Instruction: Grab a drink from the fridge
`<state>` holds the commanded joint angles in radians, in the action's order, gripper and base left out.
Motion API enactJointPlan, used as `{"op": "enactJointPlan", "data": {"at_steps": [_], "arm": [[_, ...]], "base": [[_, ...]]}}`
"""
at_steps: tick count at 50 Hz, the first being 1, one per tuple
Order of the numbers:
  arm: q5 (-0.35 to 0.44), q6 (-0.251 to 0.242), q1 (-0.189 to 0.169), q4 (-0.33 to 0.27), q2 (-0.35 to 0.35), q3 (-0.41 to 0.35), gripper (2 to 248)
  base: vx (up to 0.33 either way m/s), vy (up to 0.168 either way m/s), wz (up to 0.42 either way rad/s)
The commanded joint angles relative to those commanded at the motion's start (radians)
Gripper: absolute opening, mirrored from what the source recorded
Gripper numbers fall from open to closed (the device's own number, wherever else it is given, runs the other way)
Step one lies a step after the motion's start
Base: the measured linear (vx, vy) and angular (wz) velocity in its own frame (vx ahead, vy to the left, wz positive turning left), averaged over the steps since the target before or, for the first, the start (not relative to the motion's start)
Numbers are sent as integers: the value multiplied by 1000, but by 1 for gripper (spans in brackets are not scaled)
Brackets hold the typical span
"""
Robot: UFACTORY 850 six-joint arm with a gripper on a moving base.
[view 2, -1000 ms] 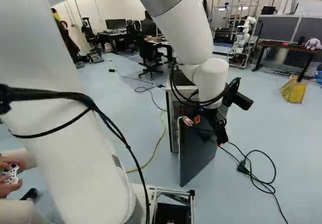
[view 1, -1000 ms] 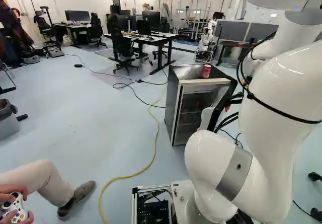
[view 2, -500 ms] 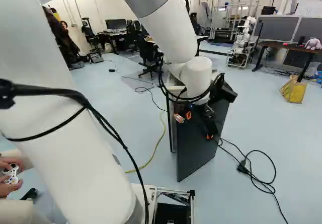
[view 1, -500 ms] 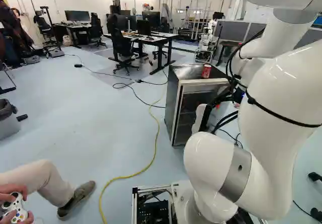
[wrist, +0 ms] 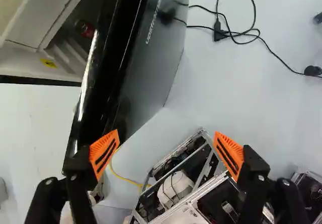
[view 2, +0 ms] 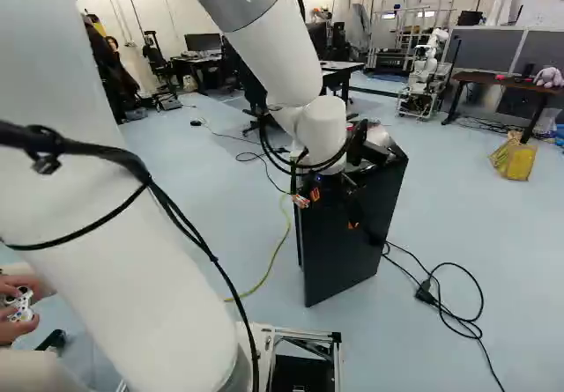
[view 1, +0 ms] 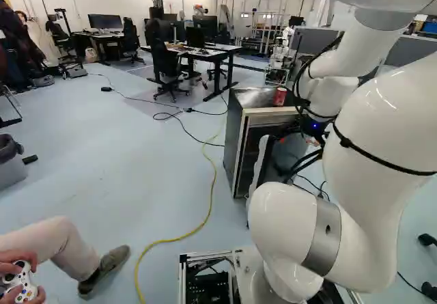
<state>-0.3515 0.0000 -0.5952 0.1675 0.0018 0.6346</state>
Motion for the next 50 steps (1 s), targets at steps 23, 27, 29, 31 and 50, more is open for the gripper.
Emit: {"op": "enactJointPlan", "data": {"at_steps": [23,27,29,31,50], "arm": [[39,0,115,0,-31,33,247],[44,0,134,0,-39,40,247],[47,0,145,0,-43,45,247],[49,0,153,0,-47,49,247],[74,0,235,0,-90,97,247]], "base": [[0,0,0],[0,0,0],[0,0,0],[0,0,0],[0,0,0]]}}
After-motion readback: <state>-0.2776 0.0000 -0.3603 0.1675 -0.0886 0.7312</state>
